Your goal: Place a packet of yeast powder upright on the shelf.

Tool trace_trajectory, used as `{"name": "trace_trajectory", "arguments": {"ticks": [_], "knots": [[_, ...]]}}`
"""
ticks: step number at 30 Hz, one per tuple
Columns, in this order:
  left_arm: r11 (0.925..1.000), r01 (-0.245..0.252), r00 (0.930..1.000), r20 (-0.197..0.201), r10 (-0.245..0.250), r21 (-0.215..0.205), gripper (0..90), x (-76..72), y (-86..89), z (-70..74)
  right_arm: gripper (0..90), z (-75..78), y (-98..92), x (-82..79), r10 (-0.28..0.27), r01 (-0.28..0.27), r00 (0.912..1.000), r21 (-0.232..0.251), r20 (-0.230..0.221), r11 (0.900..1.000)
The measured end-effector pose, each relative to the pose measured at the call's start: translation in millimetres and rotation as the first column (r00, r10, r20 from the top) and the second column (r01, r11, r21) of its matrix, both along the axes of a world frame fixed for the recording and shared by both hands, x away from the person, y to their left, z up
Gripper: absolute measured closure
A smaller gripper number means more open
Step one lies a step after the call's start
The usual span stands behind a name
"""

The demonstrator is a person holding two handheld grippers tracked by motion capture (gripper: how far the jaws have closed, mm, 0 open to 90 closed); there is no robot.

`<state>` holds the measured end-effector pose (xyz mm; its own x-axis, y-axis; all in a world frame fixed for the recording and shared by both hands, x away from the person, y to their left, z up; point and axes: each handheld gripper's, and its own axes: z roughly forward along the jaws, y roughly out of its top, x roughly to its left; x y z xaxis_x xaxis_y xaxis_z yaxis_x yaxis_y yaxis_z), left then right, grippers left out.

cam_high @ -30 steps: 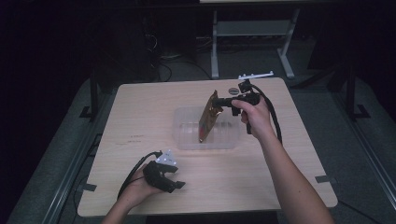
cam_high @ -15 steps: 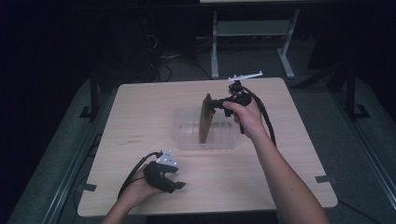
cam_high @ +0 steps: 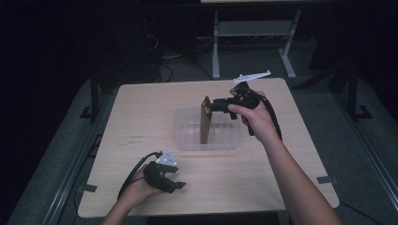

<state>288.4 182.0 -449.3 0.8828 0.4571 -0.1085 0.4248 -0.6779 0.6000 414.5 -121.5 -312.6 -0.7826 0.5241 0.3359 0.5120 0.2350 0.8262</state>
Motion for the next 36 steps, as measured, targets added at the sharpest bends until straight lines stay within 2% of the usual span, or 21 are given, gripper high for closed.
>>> {"name": "trace_trajectory", "arguments": {"ticks": [2, 5, 8, 12, 15, 24, 29, 30, 32, 34, 36], "knots": [[1.0000, 0.000, 1.0000, 0.001, 0.000, 0.000, 33.0, 0.2, 0.1, -0.2, 57.4, 1.6, -1.4, -2.6, -0.005, 0.005, 0.9999, -0.005, 0.015, 1.000], [1.0000, 0.003, 1.0000, 0.000, -0.003, 0.002, 32.9, 0.4, 0.6, 0.2, 53.9, 4.1, -6.2, -10.5, -0.008, 0.010, 0.9992, -0.037, 0.040, 0.999], [1.0000, 0.003, 1.0000, 0.001, -0.003, -0.004, 32.6, 0.3, 0.5, 0.4, 49.8, 2.4, -12.3, -19.2, -0.007, 0.013, 0.9973, -0.074, 0.074, 0.997], [1.0000, 0.005, 1.0000, -0.005, -0.005, 0.001, 32.3, 0.5, 0.5, 0.1, 48.5, 0.0, -18.1, -25.3, -0.003, 0.012, 0.9959, -0.094, 0.090, 0.995], [1.0000, 0.005, 1.0000, -0.005, -0.005, 0.001, 31.8, 0.3, 0.2, 0.3, 43.8, -3.9, -25.6, -34.1, 0.004, 0.010, 0.9937, -0.123, 0.112, 0.992], [0.9997, -0.005, 1.0000, 0.000, 0.005, -0.022, 29.8, -1.2, -1.5, 0.9, 37.5, -19.2, -47.4, -56.6, -0.011, 0.033, 0.9881, -0.136, 0.154, 0.990], [0.9999, 0.003, 0.9999, 0.010, -0.002, -0.016, 29.3, -1.4, -1.2, 2.3, 35.4, -28.4, -54.9, -67.9, -0.018, 0.044, 0.9861, -0.154, 0.165, 0.987], [0.9998, 0.002, 0.9999, 0.012, -0.002, -0.017, 29.2, -1.7, -1.1, 2.6, 34.1, -36.7, -59.7, -75.2, -0.019, 0.045, 0.9874, -0.164, 0.157, 0.985], [0.9998, 0.002, 0.9999, 0.015, -0.002, -0.018, 29.3, -1.9, -1.0, 3.0, 34.2, -39.5, -61.3, -77.5, -0.019, 0.046, 0.9876, -0.170, 0.156, 0.984], [0.9999, 0.010, 0.9998, 0.015, -0.010, -0.010, 29.1, -1.5, -0.8, 3.9, 32.8, -50.9, -67.5, -85.6, -0.021, 0.046, 0.9900, -0.183, 0.139, 0.982], [0.9998, 0.008, 0.9998, 0.018, -0.008, -0.016, 29.1, -2.0, -1.3, 3.7, 32.7, -53.2, -68.9, -87.3, -0.021, 0.046, 0.9907, -0.185, 0.135, 0.982]]}}
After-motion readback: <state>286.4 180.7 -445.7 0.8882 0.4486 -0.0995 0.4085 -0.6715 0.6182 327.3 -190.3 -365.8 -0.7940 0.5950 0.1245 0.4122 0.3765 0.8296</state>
